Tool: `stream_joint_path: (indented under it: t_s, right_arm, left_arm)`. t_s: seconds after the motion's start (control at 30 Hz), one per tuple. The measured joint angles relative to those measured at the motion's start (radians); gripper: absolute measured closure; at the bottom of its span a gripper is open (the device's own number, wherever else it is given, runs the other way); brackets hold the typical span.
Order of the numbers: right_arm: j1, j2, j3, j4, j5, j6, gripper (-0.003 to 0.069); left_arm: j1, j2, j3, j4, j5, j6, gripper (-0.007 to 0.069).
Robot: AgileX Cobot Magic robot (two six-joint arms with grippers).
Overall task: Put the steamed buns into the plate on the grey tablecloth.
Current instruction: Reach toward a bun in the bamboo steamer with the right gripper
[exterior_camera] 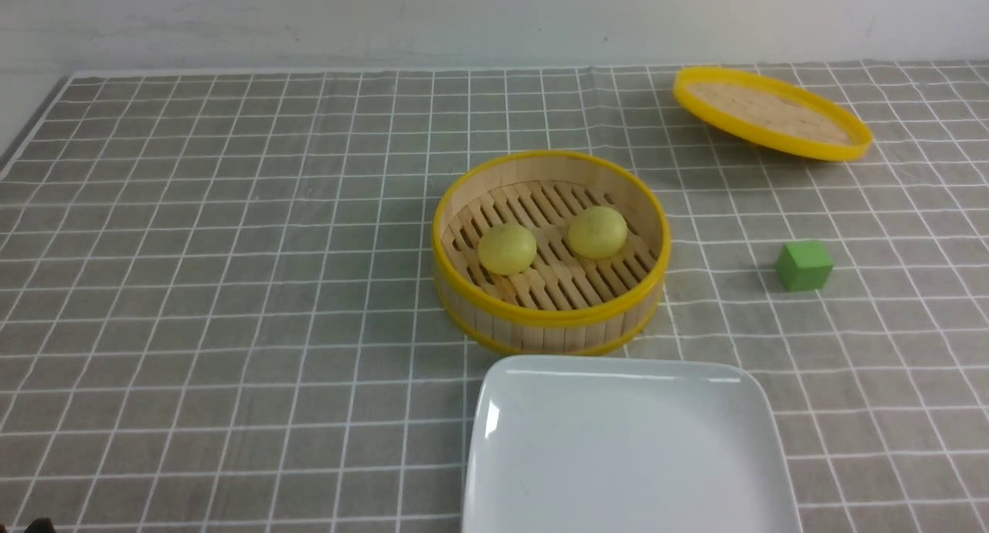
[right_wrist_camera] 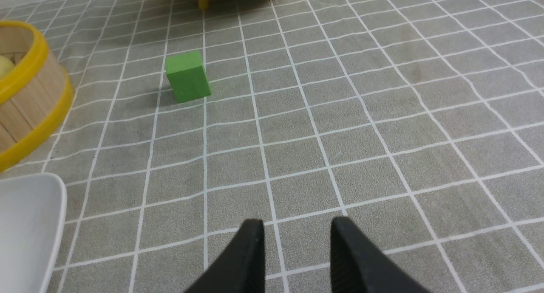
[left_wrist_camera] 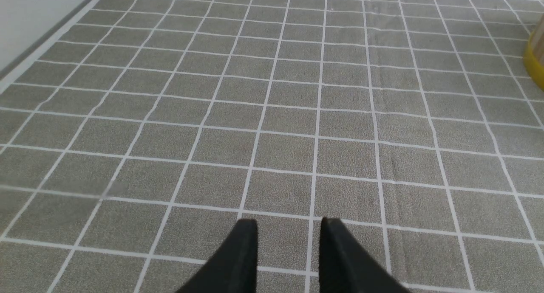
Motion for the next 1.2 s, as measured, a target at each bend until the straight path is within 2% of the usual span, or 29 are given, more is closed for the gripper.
stream_joint_path:
  t_s: [0.97,1.07,1.13,1.2]
  right_arm:
    - [0.001,0.0,0.0,0.0,0.0,0.0,0.0419]
    - [0.001,0.0,0.0,-0.005,0.0,0.0,0.0419]
    - [0.001,0.0,0.0,-0.009,-0.005,0.0,0.0419]
    - [0.001,0.0,0.001,0.011,-0.014,0.027,0.0419]
  left_arm:
    - [0.0,0.0,0.0,0.0,0.0,0.0,0.0384]
    - [0.0,0.0,0.0,0.032,-0.001,-0.002,0.0384]
    - [0.0,0.0,0.001,0.021,-0.006,-0.039,0.0384]
    - [0.0,0.0,0.002,-0.047,-0.014,-0.12,0.0384]
